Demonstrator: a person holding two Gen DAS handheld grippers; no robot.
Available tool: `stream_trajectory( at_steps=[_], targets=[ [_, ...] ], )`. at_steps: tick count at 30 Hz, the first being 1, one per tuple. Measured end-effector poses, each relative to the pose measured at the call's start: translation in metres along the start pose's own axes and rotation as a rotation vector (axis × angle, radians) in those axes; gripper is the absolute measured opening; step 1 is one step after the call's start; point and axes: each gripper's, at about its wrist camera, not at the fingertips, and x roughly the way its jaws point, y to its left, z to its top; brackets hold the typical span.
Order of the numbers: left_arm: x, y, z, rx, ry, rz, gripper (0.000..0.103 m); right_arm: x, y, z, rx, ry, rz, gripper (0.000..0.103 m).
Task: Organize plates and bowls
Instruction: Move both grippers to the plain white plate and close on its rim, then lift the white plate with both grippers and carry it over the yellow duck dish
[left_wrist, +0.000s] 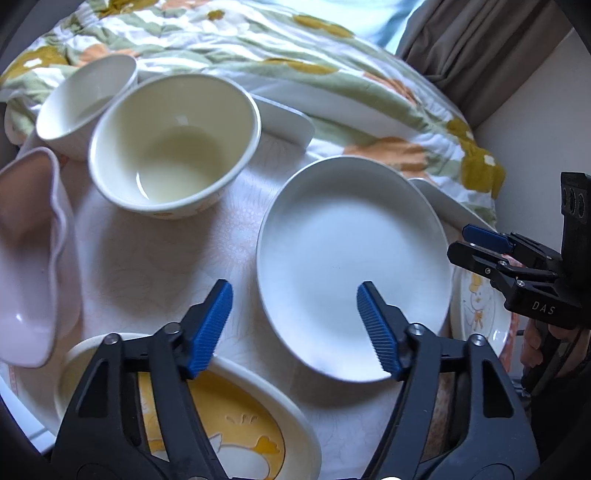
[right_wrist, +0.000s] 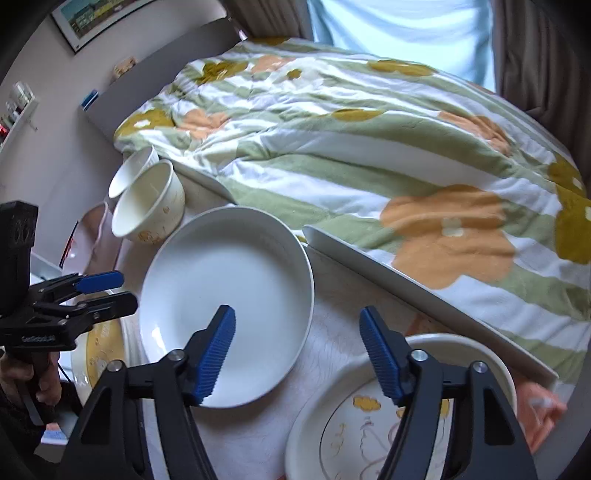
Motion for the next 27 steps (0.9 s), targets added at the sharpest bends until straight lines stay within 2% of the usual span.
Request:
stream_trajectory(
  at_steps=[3, 5, 7, 8, 9, 11, 14, 19, 27],
  targets=[
    [0.011, 0.0, -0.003, -0.003, 0.01, 0.01, 0.06, 0.015, -0.004, 0.001, -0.022, 0.035, 0.032, 0.049],
    [0.017, 0.001, -0.005, 0.003, 0.024, 0.006, 0.048, 0.023, -0.003, 0.003, -0.034, 0.054, 0.053, 0.045],
    [0.022, 0.003, -0.006, 0.0, 0.038, 0.006, 0.046, 0.03, 0.001, 0.005, -0.06, 0.071, 0.057, 0.036],
    [0.023, 0.004, -0.006, -0.003, 0.039, 0.003, 0.045, 0.032, 0.002, 0.007, -0.072, 0.075, 0.049, 0.036],
    [0.023, 0.005, -0.006, -0.004, 0.04, 0.002, 0.038, 0.034, 0.002, 0.008, -0.081, 0.077, 0.047, 0.036],
    [0.024, 0.005, -0.007, -0.009, 0.043, 0.008, 0.035, 0.035, 0.001, 0.008, -0.089, 0.084, 0.043, 0.033],
    [0.027, 0.01, -0.007, -0.026, 0.059, 0.017, 0.024, 0.037, -0.001, 0.008, -0.097, 0.09, 0.035, 0.025],
    [0.031, 0.014, -0.009, -0.063, 0.071, 0.02, 0.02, 0.042, -0.006, 0.008, -0.105, 0.113, 0.026, 0.013],
    [0.024, 0.013, -0.011, -0.053, 0.073, 0.053, 0.018, 0.041, -0.007, 0.007, -0.101, 0.101, 0.021, 0.013]
  ],
)
